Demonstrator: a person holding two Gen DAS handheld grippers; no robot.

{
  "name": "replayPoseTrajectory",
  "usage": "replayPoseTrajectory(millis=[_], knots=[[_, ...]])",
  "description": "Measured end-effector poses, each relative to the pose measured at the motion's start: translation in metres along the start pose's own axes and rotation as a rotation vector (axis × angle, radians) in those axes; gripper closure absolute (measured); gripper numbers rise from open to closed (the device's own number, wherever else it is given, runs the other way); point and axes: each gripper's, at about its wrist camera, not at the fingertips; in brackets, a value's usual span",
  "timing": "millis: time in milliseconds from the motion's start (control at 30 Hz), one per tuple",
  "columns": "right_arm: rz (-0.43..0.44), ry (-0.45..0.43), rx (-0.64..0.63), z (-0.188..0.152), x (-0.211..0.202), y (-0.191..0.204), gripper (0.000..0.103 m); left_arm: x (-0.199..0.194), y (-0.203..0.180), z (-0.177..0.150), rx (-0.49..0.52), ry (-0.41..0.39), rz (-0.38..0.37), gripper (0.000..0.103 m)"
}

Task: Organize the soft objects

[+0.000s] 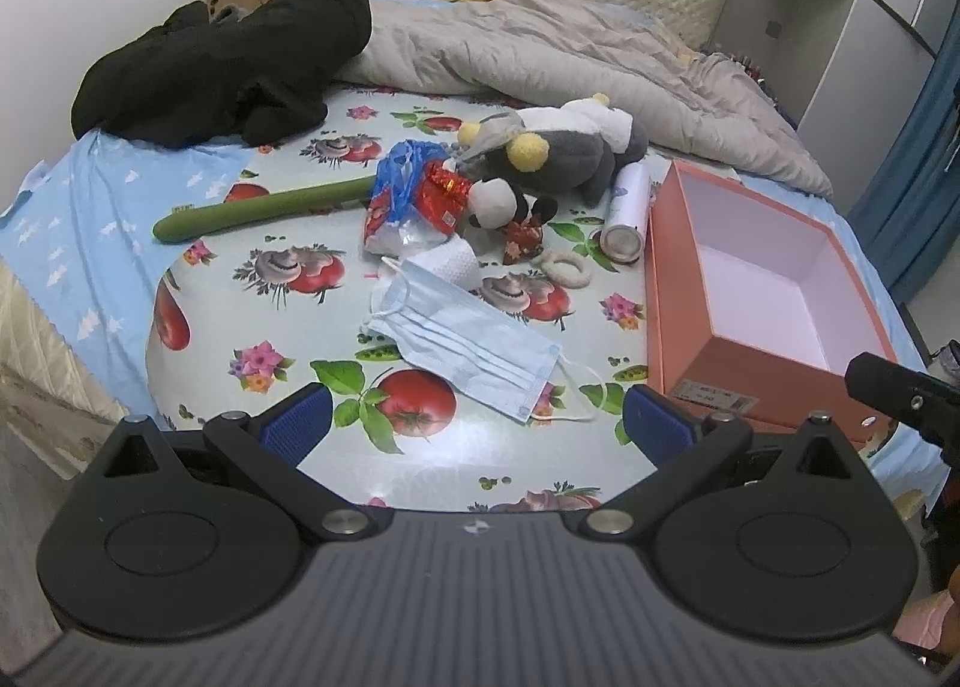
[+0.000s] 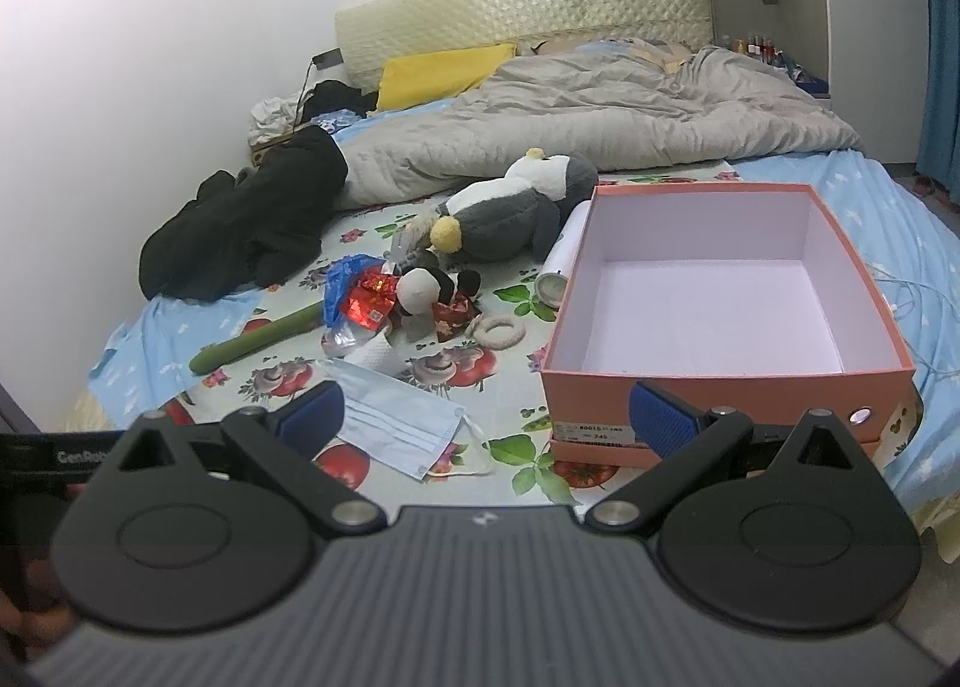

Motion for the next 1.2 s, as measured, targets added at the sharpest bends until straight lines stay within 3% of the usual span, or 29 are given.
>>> replayPoseTrajectory(millis=[500, 767, 1200], knots=[[-0.003, 0.007, 0.022, -0.008, 0.004, -0.011, 0.0, 0.011, 0.005, 0.0, -0.024, 0.027, -0.012, 0.0], [-0.005, 0.029, 0.017, -0.014, 0.019, -0.017, 0.0, 0.026, 0.0, -0.004, 0.023, 0.041, -0.012, 0.0], [-0.012, 0.037, 0.023, -0.016, 0.031, -0.016, 0.0, 0.044, -0.002, -0.004, 0.017, 0.069, -0.051, 0.0]])
Point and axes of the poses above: each gripper's, at about its wrist camera, not at the fingertips, and x roughly the way its jaws point, y to its left, z to its top, and after that the axes turned 4 degrees about x, right-handed
